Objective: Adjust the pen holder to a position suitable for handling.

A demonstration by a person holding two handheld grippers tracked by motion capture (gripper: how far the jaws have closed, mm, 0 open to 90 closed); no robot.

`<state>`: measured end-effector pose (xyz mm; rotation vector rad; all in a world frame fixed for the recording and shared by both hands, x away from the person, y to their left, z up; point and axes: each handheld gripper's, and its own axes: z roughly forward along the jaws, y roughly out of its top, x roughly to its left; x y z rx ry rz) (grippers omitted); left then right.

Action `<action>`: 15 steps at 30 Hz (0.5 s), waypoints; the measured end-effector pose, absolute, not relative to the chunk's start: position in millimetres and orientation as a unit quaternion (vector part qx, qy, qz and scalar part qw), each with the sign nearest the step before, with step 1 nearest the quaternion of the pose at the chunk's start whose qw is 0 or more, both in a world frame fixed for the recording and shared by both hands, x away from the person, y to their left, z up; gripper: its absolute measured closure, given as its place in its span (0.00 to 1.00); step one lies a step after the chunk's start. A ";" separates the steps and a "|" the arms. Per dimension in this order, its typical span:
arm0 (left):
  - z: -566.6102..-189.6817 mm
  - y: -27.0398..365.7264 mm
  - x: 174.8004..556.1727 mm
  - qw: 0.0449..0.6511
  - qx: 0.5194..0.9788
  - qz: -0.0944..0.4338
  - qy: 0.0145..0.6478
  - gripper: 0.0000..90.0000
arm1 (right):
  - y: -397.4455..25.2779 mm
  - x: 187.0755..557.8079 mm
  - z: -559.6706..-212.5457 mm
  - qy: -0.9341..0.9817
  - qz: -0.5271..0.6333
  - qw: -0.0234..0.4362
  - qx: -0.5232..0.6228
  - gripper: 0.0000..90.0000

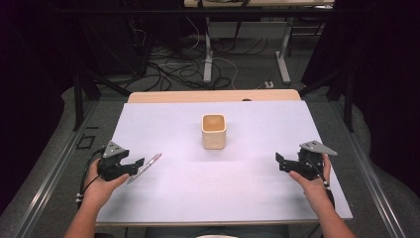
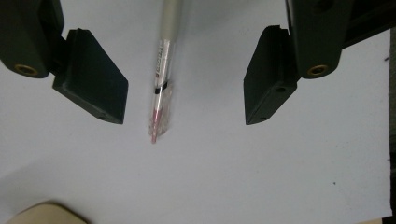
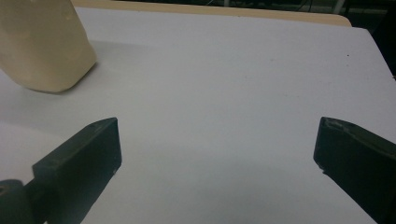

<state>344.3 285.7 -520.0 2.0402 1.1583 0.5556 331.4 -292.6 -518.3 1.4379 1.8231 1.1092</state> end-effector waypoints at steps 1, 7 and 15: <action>-519.9 286.7 343.8 0.351 0.796 0.212 0.445 0.37 | -292.6 331.4 -518.4 0.680 0.414 0.280 0.536 0.01; -525.3 287.0 341.7 0.333 0.809 0.194 0.444 0.42 | -292.2 331.5 -518.3 0.680 0.415 0.279 0.536 0.01; -535.1 288.2 338.4 0.330 0.807 0.159 0.462 0.52 | -292.1 333.5 -520.5 0.679 0.422 0.286 0.528 0.01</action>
